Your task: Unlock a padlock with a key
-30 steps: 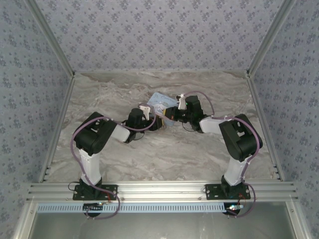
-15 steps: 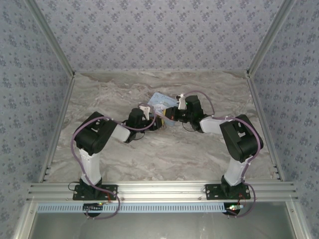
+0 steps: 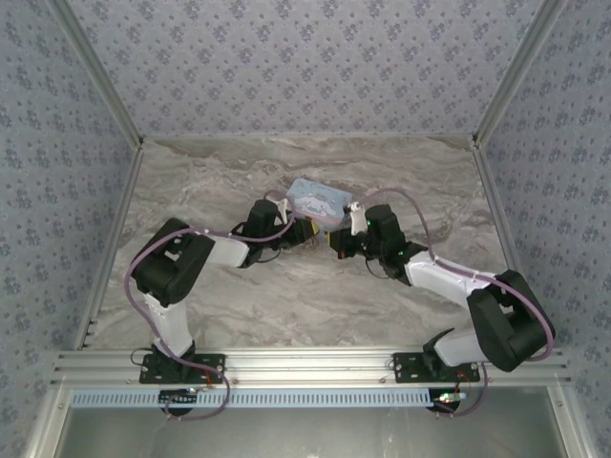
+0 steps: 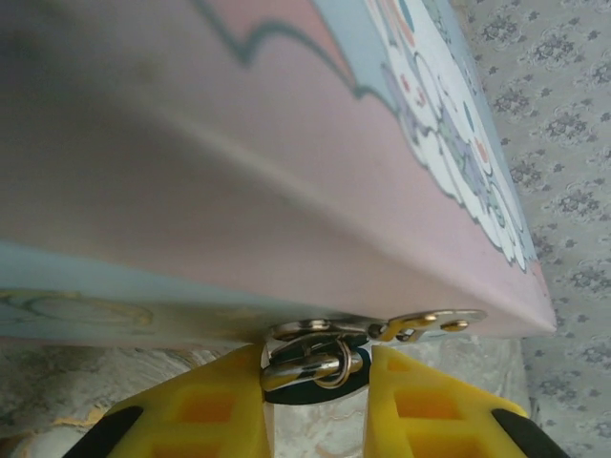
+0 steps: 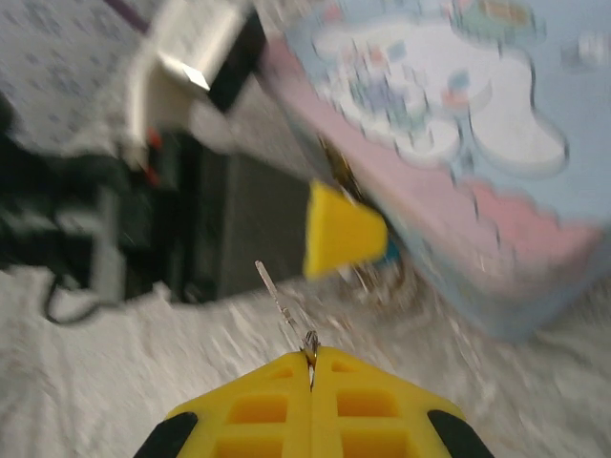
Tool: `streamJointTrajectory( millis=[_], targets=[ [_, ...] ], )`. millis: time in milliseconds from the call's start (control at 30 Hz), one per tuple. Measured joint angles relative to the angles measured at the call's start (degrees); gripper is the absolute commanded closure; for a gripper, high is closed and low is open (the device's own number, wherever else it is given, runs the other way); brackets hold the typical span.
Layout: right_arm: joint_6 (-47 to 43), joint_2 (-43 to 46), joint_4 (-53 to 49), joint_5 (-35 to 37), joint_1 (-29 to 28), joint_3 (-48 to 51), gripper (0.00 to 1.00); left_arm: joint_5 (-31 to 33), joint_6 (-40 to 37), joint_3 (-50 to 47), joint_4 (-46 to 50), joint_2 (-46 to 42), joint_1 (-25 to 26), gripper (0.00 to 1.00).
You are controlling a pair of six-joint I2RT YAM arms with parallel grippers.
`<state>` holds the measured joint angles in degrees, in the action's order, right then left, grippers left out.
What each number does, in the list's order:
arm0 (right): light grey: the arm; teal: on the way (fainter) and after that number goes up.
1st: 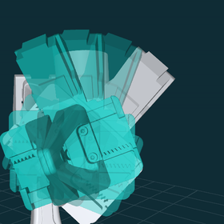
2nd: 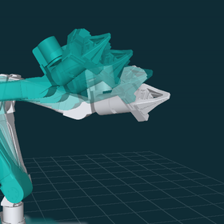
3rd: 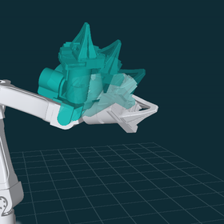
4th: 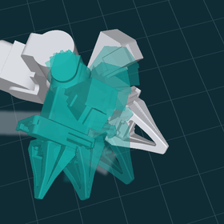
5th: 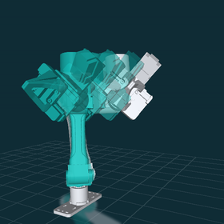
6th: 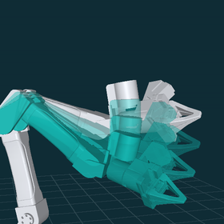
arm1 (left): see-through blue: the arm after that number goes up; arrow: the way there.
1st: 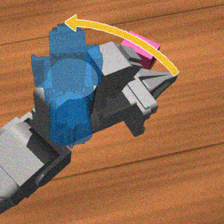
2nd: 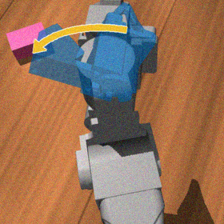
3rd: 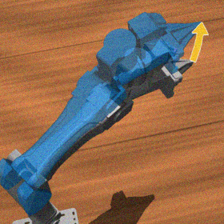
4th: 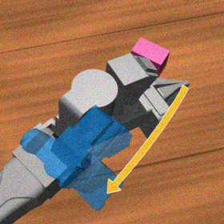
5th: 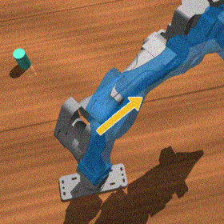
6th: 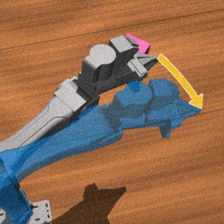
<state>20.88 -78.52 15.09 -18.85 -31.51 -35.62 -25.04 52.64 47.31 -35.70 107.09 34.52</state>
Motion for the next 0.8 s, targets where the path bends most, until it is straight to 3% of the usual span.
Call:
streamJointTrajectory(
  millis=[333, 800],
  targets=[
    [-3.8, -2.7, 3.1, 7.6, -2.8, 4.7, 0.99, -1.2, 5.8, 1.5, 2.9, -1.4, 0.9, 0.81],
    [-6.8, -4.1, 9.8, 11.2, -2.8, 6.7, 0.99, -1.4, 8.1, 3.0, 6.4, -2.4, 1.7, 0.83]
  ],
)
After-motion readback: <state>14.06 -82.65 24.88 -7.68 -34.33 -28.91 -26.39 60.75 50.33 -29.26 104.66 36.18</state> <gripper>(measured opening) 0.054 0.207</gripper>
